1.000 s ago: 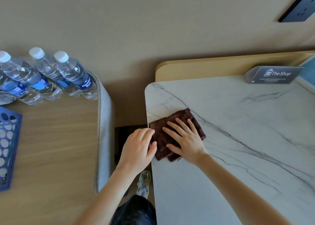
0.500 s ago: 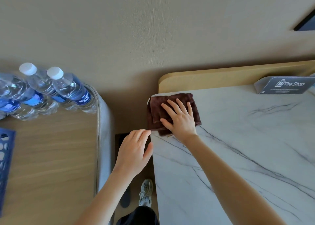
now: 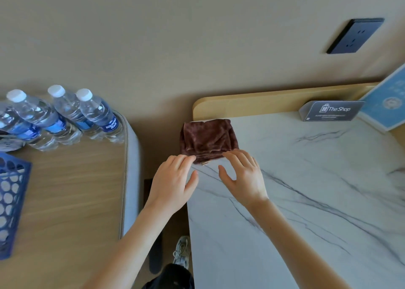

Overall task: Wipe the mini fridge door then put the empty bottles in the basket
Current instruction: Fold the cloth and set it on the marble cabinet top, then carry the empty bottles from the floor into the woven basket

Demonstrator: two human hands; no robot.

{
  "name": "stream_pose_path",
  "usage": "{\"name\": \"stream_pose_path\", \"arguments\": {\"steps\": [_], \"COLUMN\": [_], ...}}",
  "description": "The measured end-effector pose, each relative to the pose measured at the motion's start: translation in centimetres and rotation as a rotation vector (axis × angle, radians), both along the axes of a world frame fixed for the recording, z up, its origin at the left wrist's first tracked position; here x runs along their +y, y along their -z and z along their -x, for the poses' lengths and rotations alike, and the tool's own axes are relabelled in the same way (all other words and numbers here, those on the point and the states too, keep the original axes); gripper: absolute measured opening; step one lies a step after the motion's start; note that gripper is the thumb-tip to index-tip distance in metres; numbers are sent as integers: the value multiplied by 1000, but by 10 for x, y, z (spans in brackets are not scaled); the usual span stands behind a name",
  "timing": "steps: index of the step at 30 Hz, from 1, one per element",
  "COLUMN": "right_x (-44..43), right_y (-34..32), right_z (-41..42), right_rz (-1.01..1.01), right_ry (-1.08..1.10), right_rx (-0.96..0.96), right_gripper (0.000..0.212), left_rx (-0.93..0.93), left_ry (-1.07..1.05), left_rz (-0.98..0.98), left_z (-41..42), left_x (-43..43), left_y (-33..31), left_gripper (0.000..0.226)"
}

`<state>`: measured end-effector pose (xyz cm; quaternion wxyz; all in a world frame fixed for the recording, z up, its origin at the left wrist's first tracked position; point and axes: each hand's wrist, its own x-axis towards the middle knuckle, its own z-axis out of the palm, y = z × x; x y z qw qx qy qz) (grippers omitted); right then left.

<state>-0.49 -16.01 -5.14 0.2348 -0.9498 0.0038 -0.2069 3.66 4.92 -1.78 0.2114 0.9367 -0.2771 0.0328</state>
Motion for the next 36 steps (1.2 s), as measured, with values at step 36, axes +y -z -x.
{"name": "stream_pose_path", "arguments": {"steps": [36], "right_x": [52], "right_y": [-26], "right_z": [409], "right_rz": [-7], "right_ry": [411], "right_rx": [44], "right_gripper": [46], "left_rx": [-68], "left_ry": [220], "left_rz": [36], "left_z": [313], "left_x": [67], "left_y": [-21], "left_gripper": [47]}}
